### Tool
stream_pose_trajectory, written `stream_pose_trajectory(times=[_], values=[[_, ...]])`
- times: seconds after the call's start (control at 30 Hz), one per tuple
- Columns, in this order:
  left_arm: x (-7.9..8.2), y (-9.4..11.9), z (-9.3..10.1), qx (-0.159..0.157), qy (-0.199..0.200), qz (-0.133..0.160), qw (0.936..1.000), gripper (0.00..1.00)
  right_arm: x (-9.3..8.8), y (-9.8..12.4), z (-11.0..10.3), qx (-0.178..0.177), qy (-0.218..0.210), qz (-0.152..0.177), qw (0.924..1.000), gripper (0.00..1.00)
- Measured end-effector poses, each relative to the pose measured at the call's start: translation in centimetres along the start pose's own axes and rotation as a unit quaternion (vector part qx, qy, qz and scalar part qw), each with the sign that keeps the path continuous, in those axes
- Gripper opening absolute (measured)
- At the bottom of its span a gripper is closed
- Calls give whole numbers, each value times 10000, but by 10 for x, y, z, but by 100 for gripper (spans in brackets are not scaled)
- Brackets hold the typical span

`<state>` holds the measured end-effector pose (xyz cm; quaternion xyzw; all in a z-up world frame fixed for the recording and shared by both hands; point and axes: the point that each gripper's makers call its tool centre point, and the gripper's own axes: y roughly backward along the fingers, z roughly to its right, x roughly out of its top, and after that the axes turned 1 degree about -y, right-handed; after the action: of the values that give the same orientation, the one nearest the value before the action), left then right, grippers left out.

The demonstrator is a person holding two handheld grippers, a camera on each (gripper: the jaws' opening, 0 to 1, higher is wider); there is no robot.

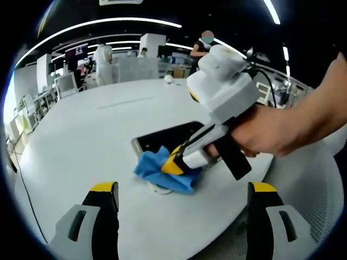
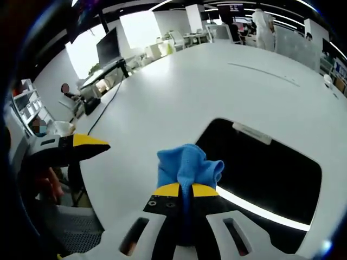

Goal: Wipe the mirror surface with the cleaning cloth until all visible marks leave the cleaned area.

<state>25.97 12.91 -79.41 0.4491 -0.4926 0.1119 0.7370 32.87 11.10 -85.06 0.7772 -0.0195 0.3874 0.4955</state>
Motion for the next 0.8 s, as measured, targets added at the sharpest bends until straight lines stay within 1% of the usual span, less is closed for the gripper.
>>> stream_pose_trajectory(times=[0.43, 0.53, 0.6, 0.63, 0.8], values=[[1, -1, 2, -9, -9, -5, 10000, 99, 13, -7, 17, -15, 31, -32, 10000, 1], [0, -1, 0, 37, -20, -13, 10000, 99, 16, -8, 20, -17, 47, -61, 10000, 1], [2, 0, 0, 13, 61, 49, 10000, 99, 18, -10, 22, -13, 71, -77, 9999, 1], [3, 0, 0, 24, 41, 62, 10000, 99, 19, -10, 23, -23, 102, -85, 9999, 1], [3, 1, 0, 34, 57, 50, 10000, 99, 24, -13, 28, -17, 150, -121, 9998, 1]])
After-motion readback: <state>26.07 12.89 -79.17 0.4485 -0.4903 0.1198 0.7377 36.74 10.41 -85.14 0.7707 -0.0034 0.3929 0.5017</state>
